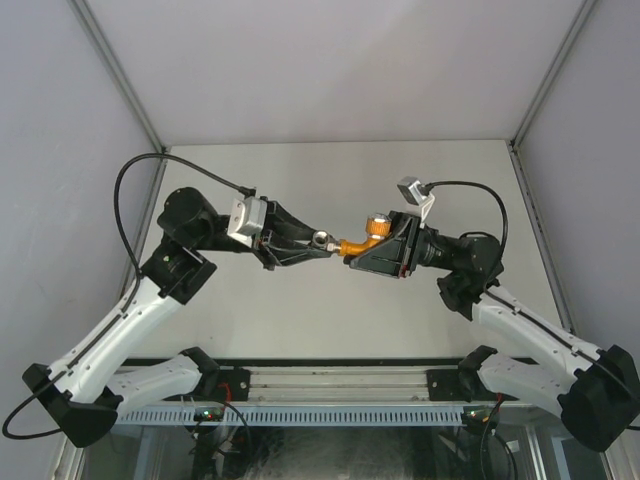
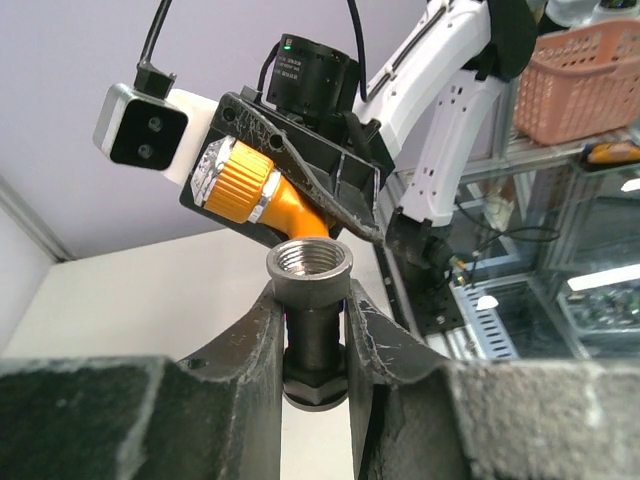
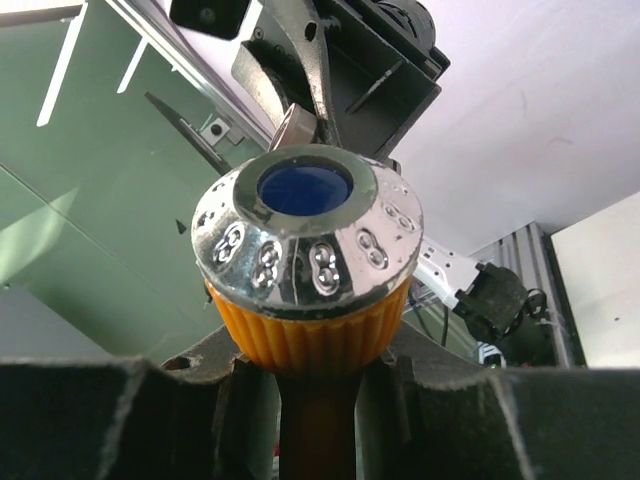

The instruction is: Install the water faucets

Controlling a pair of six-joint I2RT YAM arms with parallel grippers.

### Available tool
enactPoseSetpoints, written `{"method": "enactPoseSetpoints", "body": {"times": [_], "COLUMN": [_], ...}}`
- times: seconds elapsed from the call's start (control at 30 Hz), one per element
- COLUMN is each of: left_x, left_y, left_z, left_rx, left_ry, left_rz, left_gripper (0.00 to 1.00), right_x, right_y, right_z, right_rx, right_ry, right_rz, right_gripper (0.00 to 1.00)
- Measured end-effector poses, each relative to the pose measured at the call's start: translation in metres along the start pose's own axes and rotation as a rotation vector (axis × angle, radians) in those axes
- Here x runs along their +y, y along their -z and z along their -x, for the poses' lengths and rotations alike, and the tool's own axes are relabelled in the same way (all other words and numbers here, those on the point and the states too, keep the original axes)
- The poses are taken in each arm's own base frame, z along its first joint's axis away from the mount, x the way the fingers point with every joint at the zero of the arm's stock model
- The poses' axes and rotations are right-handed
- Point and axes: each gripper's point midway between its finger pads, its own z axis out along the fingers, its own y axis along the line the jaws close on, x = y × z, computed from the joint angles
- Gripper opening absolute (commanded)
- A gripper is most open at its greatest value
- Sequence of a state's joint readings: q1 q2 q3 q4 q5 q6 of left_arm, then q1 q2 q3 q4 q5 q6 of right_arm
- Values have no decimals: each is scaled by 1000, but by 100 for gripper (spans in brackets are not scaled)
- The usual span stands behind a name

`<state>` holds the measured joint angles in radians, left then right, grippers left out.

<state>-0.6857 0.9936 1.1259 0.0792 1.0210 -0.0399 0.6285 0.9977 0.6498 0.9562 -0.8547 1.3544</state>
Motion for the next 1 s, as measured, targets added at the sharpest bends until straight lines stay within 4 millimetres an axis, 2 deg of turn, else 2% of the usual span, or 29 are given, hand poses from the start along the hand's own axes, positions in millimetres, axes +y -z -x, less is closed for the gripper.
{"method": "enactPoseSetpoints", "body": {"times": [0.27, 0.5, 0.63, 0.7, 0.77, 1.0], "left_x": [2, 2, 1, 0, -1, -3], "left_y": [5, 14, 16, 17, 17, 19], "left_z": [-1, -14, -16, -15, -15, -12], "left_rx": [17, 99, 117, 120, 119, 112], "left_ry": [-194, -375, -428, -436, -438, -465], "left_rz": [-2, -14, -24, -20, -15, 0], "left_gripper": [0, 0, 2, 8, 8, 0], "right_x": [-2, -11, -13, -14, -14, -12], "right_y": [-3, -5, -5, -5, -5, -7], "right_z": [4, 0, -1, -2, -2, 0], "right_rx": [24, 69, 74, 75, 75, 71], "right_ry": [-132, -312, -330, -333, -334, -406], "right_rz": [36, 48, 39, 33, 32, 50], "right_gripper": [0, 0, 0, 0, 0, 0]}}
